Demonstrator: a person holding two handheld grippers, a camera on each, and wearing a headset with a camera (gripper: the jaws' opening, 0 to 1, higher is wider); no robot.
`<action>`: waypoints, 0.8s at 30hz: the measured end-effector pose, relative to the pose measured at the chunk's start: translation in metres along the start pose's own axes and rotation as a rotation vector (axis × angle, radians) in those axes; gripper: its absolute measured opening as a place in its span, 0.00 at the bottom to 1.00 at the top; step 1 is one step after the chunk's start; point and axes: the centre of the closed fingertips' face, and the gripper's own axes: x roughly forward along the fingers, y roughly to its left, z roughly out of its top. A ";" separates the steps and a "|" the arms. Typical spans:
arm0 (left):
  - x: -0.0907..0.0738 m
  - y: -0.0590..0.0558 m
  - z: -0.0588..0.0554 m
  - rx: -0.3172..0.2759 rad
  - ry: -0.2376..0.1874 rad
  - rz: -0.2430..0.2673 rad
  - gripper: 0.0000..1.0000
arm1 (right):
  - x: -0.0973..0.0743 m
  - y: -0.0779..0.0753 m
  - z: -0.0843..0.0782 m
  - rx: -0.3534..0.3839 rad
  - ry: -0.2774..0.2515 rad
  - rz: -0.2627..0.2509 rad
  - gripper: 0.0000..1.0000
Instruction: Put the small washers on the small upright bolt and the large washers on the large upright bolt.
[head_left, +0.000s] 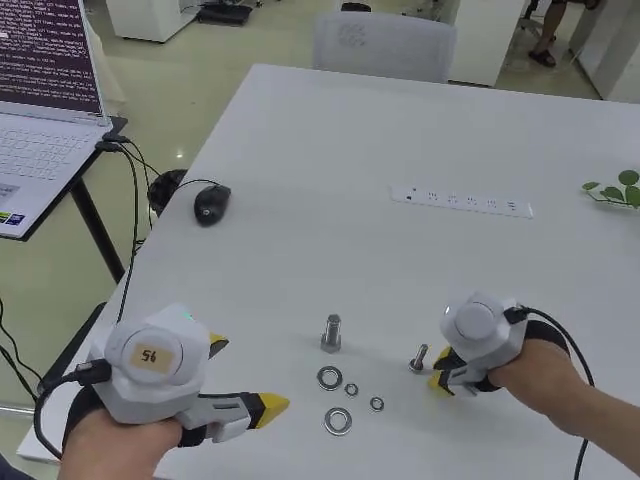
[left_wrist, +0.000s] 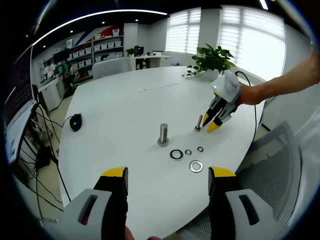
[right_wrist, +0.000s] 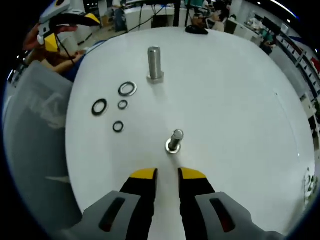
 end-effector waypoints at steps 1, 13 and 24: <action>0.000 0.000 0.000 0.000 0.000 -0.001 0.65 | 0.000 0.002 -0.003 0.003 0.001 0.001 0.18; 0.002 -0.005 0.001 0.003 -0.004 -0.007 0.65 | 0.000 0.041 0.005 -0.043 -0.048 0.057 0.20; -0.003 -0.004 -0.002 -0.002 -0.005 0.004 0.64 | 0.016 0.065 0.047 -0.119 -0.100 0.107 0.21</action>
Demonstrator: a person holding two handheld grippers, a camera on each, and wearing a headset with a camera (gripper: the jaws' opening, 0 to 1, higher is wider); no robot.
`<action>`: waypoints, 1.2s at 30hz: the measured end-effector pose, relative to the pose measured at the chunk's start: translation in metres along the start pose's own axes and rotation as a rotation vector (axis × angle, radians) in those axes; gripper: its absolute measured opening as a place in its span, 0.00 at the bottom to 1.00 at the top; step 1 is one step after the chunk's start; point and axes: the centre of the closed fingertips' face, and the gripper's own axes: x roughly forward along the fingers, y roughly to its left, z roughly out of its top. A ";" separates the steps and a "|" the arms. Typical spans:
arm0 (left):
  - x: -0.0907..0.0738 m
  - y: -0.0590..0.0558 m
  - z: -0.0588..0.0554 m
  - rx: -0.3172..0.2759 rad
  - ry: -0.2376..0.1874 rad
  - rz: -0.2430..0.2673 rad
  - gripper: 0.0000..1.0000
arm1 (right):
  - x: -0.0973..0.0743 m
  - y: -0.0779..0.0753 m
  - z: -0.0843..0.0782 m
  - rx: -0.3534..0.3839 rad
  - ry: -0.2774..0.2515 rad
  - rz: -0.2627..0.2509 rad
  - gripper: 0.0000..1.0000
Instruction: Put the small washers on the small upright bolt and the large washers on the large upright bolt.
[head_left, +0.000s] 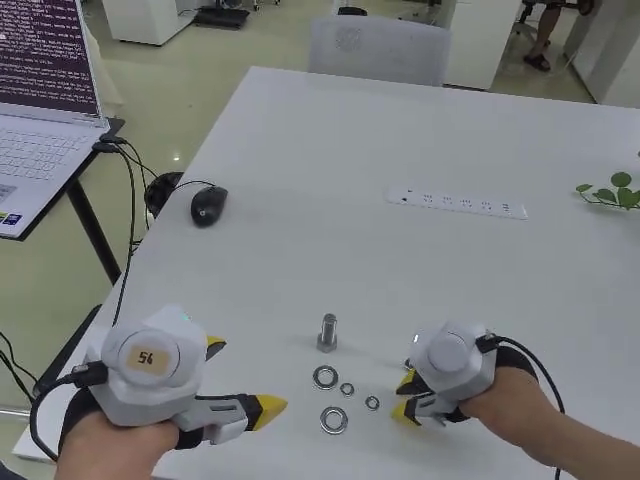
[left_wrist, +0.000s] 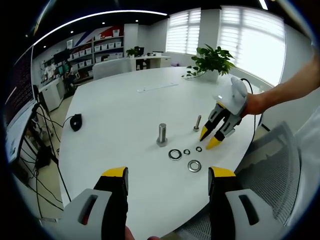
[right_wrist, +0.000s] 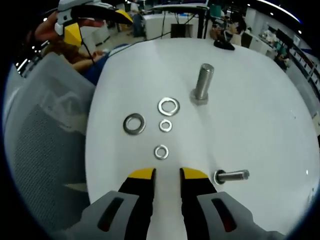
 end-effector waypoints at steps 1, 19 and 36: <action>0.000 0.000 -0.001 -0.001 0.000 0.001 0.64 | 0.001 0.001 0.003 -0.009 -0.003 0.004 0.21; 0.000 0.002 -0.001 -0.006 -0.001 0.006 0.64 | 0.011 0.006 0.015 -0.165 0.044 0.057 0.15; -0.005 0.006 -0.006 -0.014 0.001 0.016 0.64 | 0.008 0.002 0.007 0.061 0.054 -0.034 0.23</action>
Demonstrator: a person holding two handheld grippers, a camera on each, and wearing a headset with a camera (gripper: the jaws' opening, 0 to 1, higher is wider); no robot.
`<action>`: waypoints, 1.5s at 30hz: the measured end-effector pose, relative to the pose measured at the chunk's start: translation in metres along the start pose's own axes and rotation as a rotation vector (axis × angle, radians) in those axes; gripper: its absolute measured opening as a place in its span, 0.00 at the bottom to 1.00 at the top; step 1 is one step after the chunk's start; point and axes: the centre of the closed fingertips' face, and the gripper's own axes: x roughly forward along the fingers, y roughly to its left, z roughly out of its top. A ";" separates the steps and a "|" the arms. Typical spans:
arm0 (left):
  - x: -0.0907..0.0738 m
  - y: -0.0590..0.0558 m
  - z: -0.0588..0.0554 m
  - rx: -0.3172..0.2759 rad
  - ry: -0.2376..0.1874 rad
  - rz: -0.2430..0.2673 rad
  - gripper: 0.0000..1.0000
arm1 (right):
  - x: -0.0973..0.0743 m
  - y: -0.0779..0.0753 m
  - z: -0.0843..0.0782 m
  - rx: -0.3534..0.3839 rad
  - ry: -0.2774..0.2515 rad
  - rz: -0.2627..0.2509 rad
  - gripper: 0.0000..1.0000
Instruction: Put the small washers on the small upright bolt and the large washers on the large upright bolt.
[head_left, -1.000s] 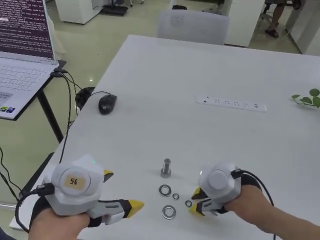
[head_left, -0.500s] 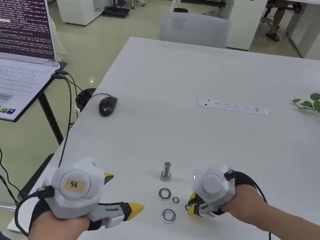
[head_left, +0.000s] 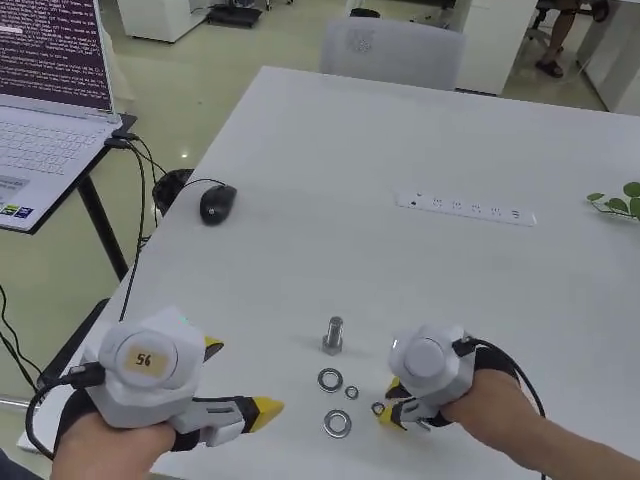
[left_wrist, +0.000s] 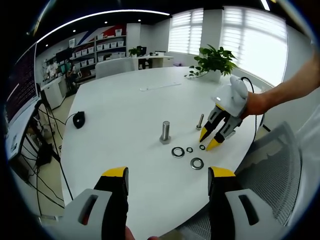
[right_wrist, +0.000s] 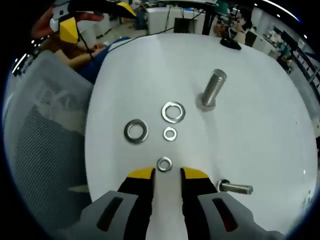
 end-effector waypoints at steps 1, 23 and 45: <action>0.000 0.000 -0.001 -0.006 0.000 0.001 0.64 | 0.000 0.002 0.002 0.009 -0.016 -0.014 0.25; 0.004 -0.006 0.003 0.000 -0.005 -0.009 0.64 | 0.005 0.002 0.008 0.144 0.024 -0.078 0.14; 0.001 0.000 0.002 -0.009 -0.005 0.002 0.64 | -0.004 0.002 0.000 0.032 -0.014 0.031 0.13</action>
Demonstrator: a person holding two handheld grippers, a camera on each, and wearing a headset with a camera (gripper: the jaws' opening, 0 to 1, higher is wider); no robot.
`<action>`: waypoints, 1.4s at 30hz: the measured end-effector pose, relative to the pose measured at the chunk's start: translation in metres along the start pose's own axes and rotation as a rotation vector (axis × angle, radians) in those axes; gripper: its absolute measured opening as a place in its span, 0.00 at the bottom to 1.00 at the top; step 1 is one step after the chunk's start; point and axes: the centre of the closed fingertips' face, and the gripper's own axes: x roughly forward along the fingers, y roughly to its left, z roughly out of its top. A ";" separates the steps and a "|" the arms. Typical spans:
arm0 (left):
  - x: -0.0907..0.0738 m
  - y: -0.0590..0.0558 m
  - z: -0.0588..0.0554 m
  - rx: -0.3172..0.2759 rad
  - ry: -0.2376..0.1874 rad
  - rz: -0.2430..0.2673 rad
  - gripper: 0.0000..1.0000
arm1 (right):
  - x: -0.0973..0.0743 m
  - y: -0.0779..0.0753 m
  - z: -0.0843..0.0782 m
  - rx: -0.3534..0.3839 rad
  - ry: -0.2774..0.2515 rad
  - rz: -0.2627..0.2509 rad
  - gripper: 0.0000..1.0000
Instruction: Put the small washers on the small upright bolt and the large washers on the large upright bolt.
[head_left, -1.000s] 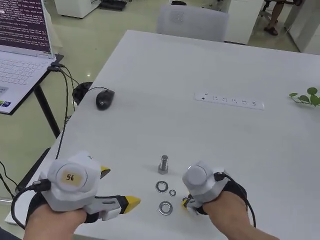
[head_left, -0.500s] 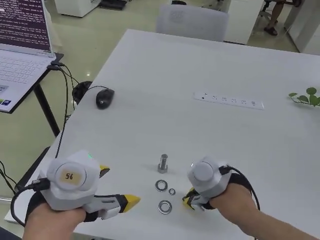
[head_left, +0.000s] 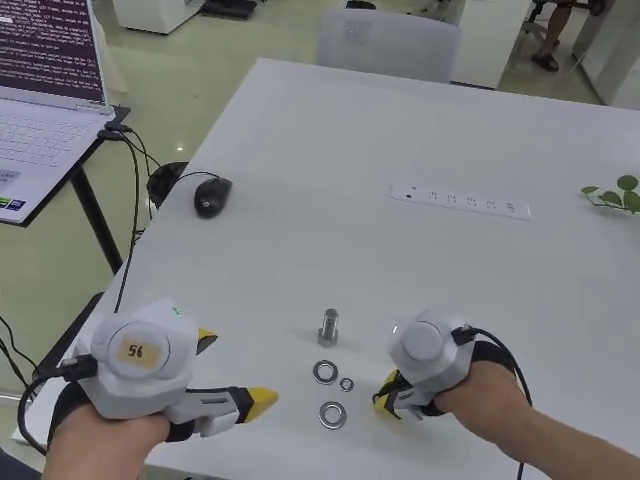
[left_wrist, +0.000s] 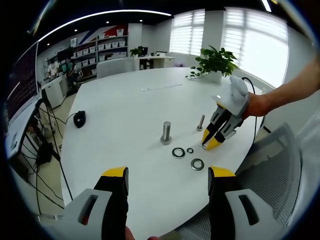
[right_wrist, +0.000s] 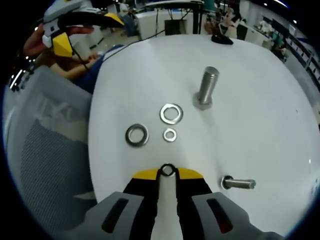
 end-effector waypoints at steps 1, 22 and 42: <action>0.000 0.000 0.000 0.001 0.000 -0.001 0.64 | -0.001 0.000 0.000 0.007 -0.005 0.001 0.13; 0.004 -0.004 0.005 0.016 -0.002 -0.014 0.64 | -0.037 -0.019 -0.023 0.146 -0.073 -0.098 0.13; 0.004 -0.009 0.006 0.022 -0.003 -0.022 0.64 | -0.081 -0.063 0.005 0.079 -0.108 -0.198 0.13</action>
